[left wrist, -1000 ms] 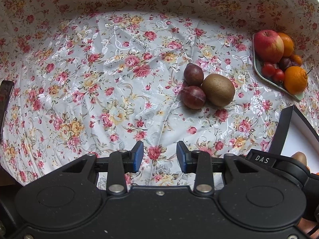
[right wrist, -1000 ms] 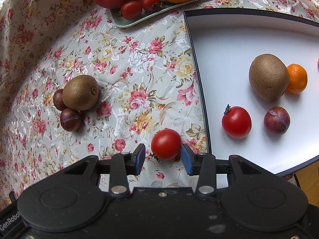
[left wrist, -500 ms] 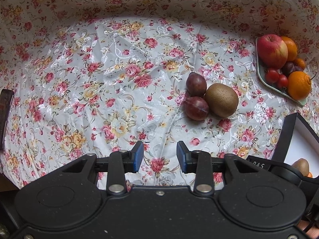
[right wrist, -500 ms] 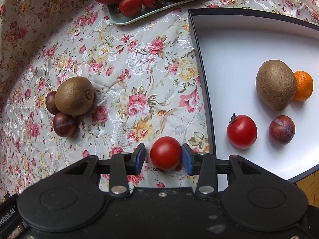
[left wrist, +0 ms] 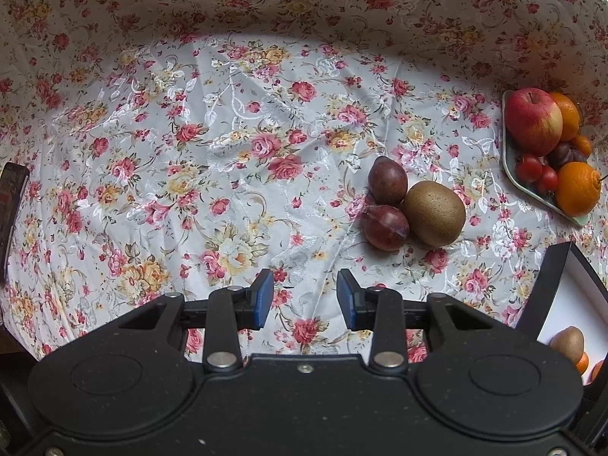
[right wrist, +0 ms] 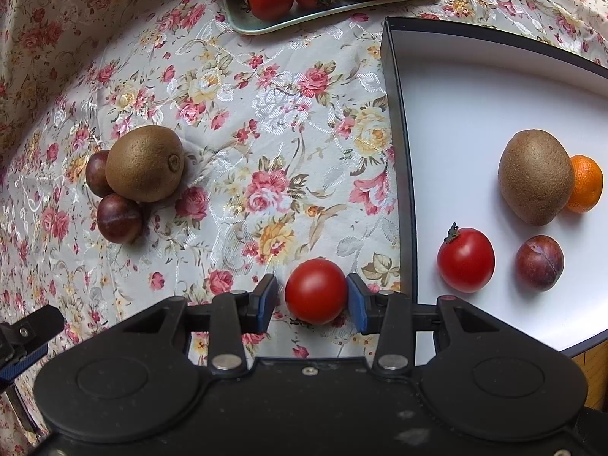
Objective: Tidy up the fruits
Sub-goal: 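Lift the tomato with the right tool while the left tool reaches a dark red plum, then close the left tool on the dark red plum while the right tool holds the tomato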
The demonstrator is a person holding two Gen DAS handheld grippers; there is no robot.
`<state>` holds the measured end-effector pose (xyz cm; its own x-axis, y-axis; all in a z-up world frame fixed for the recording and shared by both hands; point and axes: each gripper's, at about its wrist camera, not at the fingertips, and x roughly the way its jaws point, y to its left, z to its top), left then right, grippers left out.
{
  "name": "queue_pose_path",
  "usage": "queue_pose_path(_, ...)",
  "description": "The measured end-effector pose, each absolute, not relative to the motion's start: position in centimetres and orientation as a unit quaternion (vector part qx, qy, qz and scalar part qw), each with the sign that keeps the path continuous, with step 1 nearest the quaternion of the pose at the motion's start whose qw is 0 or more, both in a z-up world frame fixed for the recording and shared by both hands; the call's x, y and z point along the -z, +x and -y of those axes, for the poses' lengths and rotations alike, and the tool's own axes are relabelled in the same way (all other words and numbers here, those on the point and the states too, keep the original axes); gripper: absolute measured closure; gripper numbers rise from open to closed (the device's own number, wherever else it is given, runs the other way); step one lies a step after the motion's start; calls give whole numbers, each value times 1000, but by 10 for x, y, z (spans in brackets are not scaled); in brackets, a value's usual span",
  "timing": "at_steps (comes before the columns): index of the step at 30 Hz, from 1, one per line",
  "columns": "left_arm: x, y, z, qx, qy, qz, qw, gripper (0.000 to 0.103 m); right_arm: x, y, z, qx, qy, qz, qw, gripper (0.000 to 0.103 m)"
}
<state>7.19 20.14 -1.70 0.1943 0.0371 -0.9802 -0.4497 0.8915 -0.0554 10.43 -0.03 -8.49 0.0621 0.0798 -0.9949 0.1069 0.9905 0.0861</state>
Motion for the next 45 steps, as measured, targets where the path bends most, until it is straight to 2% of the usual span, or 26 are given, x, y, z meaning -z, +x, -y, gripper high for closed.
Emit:
queue_pose_path(5,17,77,-196,-157,-168,-614,755,57,84,102,2,-4,59,-685,726,60)
queue_pose_path(7,18,79,-193,-155,-168,-615,755,57,83,101,1,-8,49,-681,730,66)
queue_pose_path(10,19,82,-189,-153,-170,-616,754,57,81,100,2,-19,47,-678,733,67)
queue_pose_path(16,21,89,-181,-150,-167,-615,756,56,72,107,9,-28,84,-676,731,67)
queue_pose_path(40,55,127,-176,-133,-161,-622,755,56,66,138,8,-35,117,-665,737,67)
queue_pose_path(45,60,131,-174,-128,-161,-619,758,50,70,141,4,-37,116,-668,735,67)
